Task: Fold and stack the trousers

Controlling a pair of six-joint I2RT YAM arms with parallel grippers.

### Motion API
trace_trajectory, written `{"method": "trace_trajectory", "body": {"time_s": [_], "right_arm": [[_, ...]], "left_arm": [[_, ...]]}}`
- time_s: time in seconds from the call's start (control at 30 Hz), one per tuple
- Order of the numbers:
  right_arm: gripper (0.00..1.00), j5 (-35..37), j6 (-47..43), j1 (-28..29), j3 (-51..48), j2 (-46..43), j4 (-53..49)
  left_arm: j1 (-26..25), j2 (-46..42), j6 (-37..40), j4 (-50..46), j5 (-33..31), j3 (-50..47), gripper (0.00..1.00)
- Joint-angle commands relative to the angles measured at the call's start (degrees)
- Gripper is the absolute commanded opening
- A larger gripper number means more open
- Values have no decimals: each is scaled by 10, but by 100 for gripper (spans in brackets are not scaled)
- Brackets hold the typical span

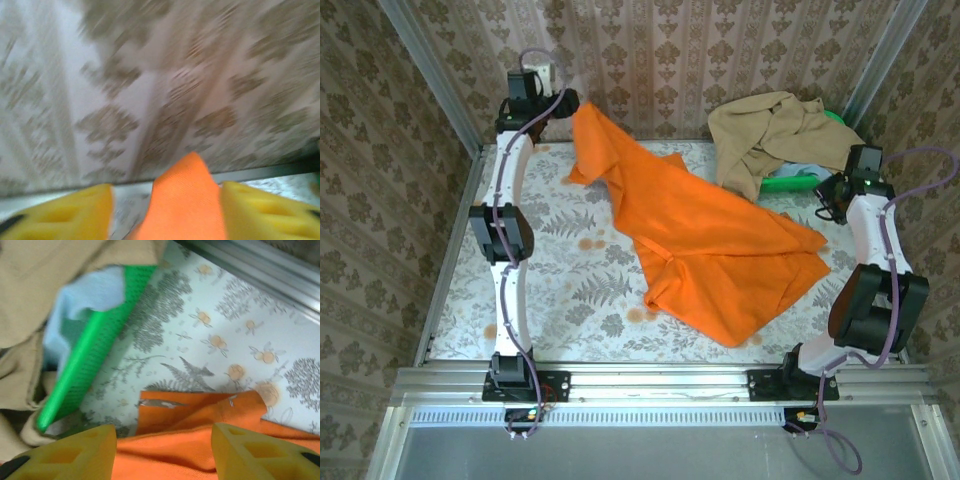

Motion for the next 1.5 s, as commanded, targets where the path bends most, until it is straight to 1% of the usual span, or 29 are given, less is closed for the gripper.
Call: {"method": "trace_trajectory", "body": {"time_s": [0.0,0.03,0.1,0.17,0.2,0.27,0.33,0.37,0.43,0.5,0.57,0.6,0.63,0.67,0.77,0.83,0.87,0.97,1.1,1.2,1.27,1.4,1.47], "right_arm": [[58,17,-31,43,32,-48,-32],[58,21,-39,62,33,-65,-39],[57,48,-53,122,31,-95,-45],[56,53,-67,226,34,-103,-53],[55,56,-78,276,35,-95,-55],[50,51,-102,379,40,-50,-56],[39,54,-131,475,56,0,-54],[36,63,-146,516,75,33,-57],[29,80,-175,570,134,110,-86],[28,81,-200,606,196,188,-114],[29,96,-212,627,260,270,-134],[31,106,-214,631,286,301,-143],[37,116,-217,635,316,335,-155],[40,129,-219,638,340,365,-163],[44,141,-221,634,394,430,-185],[45,169,-218,635,423,458,-204],[46,170,-220,633,425,464,-202],[46,118,-220,624,427,483,-193],[42,128,-213,622,452,513,-228],[41,135,-207,631,417,489,-209],[41,156,-205,640,396,465,-204],[40,174,-197,661,391,432,-215],[33,158,-192,666,391,429,-219]], "left_arm": [[27,-15,-38,-58,-17,-8,100],[27,-25,-33,-72,-20,-9,100],[30,-57,-49,-89,-27,-32,100],[31,-120,-85,-81,-23,-111,98],[30,-160,-98,-60,-22,-173,96],[26,-262,-129,15,-36,-348,89],[29,-360,-164,76,-60,-506,83],[34,-408,-182,108,-67,-588,81],[43,-490,-213,140,-89,-711,76],[47,-561,-229,162,-89,-809,76],[50,-612,-241,158,-89,-879,76],[53,-628,-239,157,-80,-902,77],[58,-643,-243,141,-80,-922,78],[62,-658,-246,140,-74,-944,78],[74,-697,-259,157,-46,-1006,78],[80,-716,-260,147,-41,-1025,78],[79,-726,-262,150,-36,-1036,78],[79,-753,-264,152,-19,-1056,78],[79,-779,-262,144,-17,-1064,78],[79,-790,-257,136,-17,-1061,78],[80,-796,-260,137,-12,-1062,78],[79,-807,-262,140,-3,-1062,78],[79,-812,-259,137,-3,-1060,78]]}}
